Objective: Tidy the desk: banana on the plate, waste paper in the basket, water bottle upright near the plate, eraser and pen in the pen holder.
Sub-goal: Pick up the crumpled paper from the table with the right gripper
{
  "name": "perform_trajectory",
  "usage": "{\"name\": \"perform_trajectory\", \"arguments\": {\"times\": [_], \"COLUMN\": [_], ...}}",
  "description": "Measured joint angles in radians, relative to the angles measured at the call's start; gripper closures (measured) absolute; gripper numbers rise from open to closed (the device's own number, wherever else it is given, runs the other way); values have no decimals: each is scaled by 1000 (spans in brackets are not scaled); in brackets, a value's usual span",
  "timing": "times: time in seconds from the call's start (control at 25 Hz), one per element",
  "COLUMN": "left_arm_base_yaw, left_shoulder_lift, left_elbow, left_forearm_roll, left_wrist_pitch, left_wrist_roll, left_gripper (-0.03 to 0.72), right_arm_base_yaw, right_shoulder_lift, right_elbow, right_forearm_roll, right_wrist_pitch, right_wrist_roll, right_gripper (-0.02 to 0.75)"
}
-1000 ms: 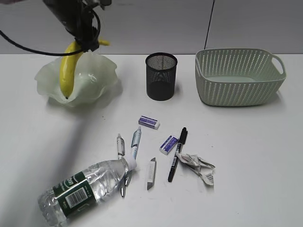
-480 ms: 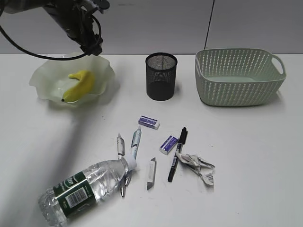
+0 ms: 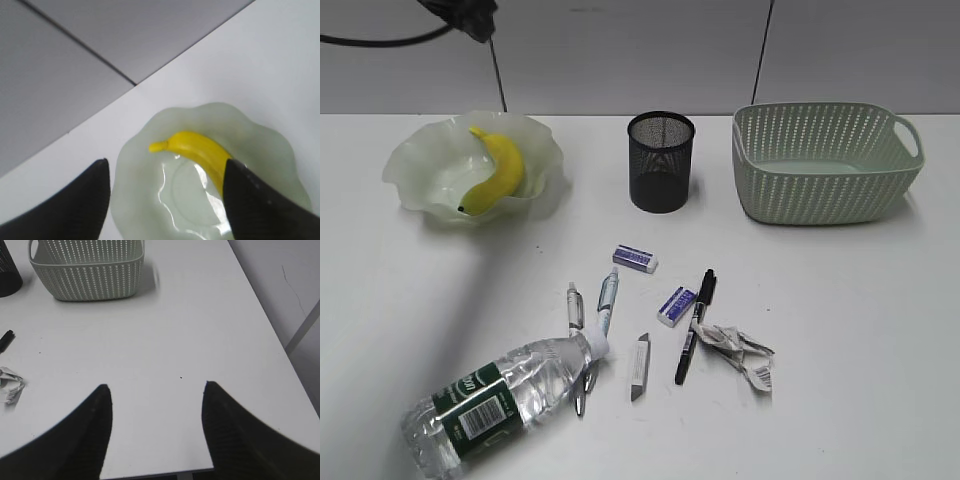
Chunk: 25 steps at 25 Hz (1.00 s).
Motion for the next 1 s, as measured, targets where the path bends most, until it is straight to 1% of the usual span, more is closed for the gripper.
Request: {"name": "perform_trajectory", "arguments": {"times": [0.12, 0.2, 0.32, 0.48, 0.64, 0.8, 1.0], "left_arm_base_yaw": [12, 17, 19, 19, 19, 19, 19], "left_shoulder_lift": [-93, -145, -237, -393, -578, -784, -1064], "left_elbow": [0, 0, 33, 150, 335, 567, 880], "left_forearm_roll": [3, 4, 4, 1, -3, -13, -62], "left_wrist_pitch": [135, 201, 226, 228, 231, 232, 215], "left_wrist_roll": [-89, -126, -185, -232, -263, -280, -286], "left_gripper": [166, 176, 209, 259, 270, 273, 273], "right_arm_base_yaw": [0, 0, 0, 0, 0, 0, 0], "right_shoulder_lift": [0, 0, 0, 0, 0, 0, 0], "right_elbow": [0, 0, 0, 0, 0, 0, 0], "right_forearm_roll": [0, 0, 0, 0, 0, 0, 0], "right_wrist_pitch": [0, 0, 0, 0, 0, 0, 0], "right_wrist_roll": [0, 0, 0, 0, 0, 0, 0], "right_gripper": [281, 281, 281, 281, 281, 281, 281]}}
